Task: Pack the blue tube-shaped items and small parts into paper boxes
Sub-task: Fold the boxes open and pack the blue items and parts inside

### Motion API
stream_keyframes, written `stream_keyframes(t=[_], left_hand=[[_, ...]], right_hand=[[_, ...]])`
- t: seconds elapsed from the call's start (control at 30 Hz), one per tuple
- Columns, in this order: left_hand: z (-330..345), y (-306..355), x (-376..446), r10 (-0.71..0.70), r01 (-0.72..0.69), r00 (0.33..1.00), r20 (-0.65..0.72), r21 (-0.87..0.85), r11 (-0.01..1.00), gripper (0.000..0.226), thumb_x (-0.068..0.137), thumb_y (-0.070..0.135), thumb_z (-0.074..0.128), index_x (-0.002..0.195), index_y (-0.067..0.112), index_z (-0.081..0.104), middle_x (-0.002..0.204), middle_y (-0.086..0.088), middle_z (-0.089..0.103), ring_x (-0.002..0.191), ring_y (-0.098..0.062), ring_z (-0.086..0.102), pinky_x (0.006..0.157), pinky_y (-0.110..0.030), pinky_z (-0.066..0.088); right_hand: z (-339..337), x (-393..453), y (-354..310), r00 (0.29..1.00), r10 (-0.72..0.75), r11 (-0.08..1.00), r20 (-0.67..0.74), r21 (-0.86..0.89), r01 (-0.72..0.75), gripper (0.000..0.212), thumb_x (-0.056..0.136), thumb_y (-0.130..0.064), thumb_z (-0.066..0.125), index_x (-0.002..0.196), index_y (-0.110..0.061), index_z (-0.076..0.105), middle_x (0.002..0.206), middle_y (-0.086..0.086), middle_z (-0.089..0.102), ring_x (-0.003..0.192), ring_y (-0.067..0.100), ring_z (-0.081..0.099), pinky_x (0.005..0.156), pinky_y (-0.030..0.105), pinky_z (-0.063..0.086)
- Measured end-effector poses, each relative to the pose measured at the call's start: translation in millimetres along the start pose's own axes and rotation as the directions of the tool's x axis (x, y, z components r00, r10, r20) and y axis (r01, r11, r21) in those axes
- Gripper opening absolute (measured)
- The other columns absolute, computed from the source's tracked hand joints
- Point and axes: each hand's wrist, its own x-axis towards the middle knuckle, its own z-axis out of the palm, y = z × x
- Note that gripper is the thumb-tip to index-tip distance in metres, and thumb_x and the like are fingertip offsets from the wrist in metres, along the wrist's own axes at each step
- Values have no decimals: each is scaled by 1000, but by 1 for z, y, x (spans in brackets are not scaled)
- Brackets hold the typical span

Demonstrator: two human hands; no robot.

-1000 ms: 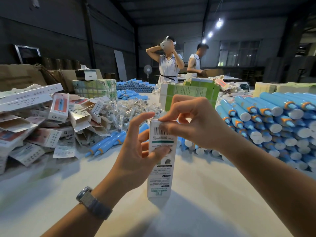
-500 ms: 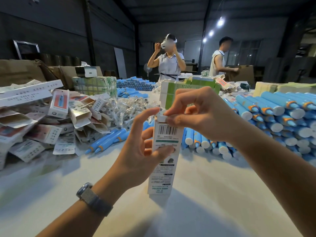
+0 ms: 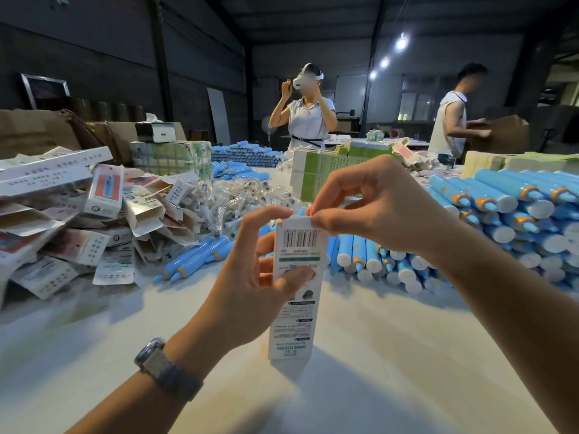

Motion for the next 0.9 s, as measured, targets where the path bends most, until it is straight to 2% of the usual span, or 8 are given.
stream_keyframes(t=[0.17,0.27,0.33,0.5,0.63,0.8,0.9], left_hand=[[1,7,-1,100,-102,995,20,165,981,59,78,33,69,115,67,38,99,15,69,83,-19,70,68,-39,61],[3,9,-3,92,-93,996,15,186,978,55,77,39,67,110,69,36,97,18,68,87,-19,69,72,-46,61],[3,10,-4,79,-79,997,5,180,981,51,75,41,66,106,69,36,98,16,69,89,-19,69,74,-47,61],[3,10,-3,66,-64,998,-6,157,985,47,74,42,68,104,65,39,96,15,69,88,-21,69,71,-43,61],[3,7,0,62,-58,997,-35,104,993,50,73,33,75,100,61,43,94,15,70,83,-16,69,67,-37,59],[2,3,-1,42,-37,996,-73,65,997,42,67,38,75,93,58,49,91,13,71,80,-15,70,66,-48,62],[3,0,-2,58,-53,996,-73,76,996,42,68,39,74,96,58,49,91,14,71,81,-17,70,65,-46,61]], right_hand=[[7,1,-2,999,-41,996,-25,-81,39,17,81,-6,76,72,-20,71,72,-4,73,69,9,68,59,14,50],[6,0,-3,1000,-27,998,0,-55,27,17,82,-8,76,73,-21,70,76,0,73,77,17,69,67,30,59],[4,-1,-4,999,-22,1000,35,-20,23,18,83,-8,75,74,-22,69,82,4,72,84,23,69,71,39,59],[0,-2,-1,995,-13,998,99,61,7,9,83,-3,72,80,-12,73,90,12,69,91,30,67,77,45,58],[2,-2,-1,995,-6,1000,99,18,4,10,80,0,76,81,-10,74,91,7,68,91,22,68,74,41,60],[2,-3,-5,993,-25,997,116,-66,33,9,81,3,74,80,-6,74,92,4,67,86,16,65,70,39,57],[2,-2,-5,992,-12,993,126,-117,27,6,83,-2,74,81,-8,74,95,1,67,87,14,63,69,35,55]])
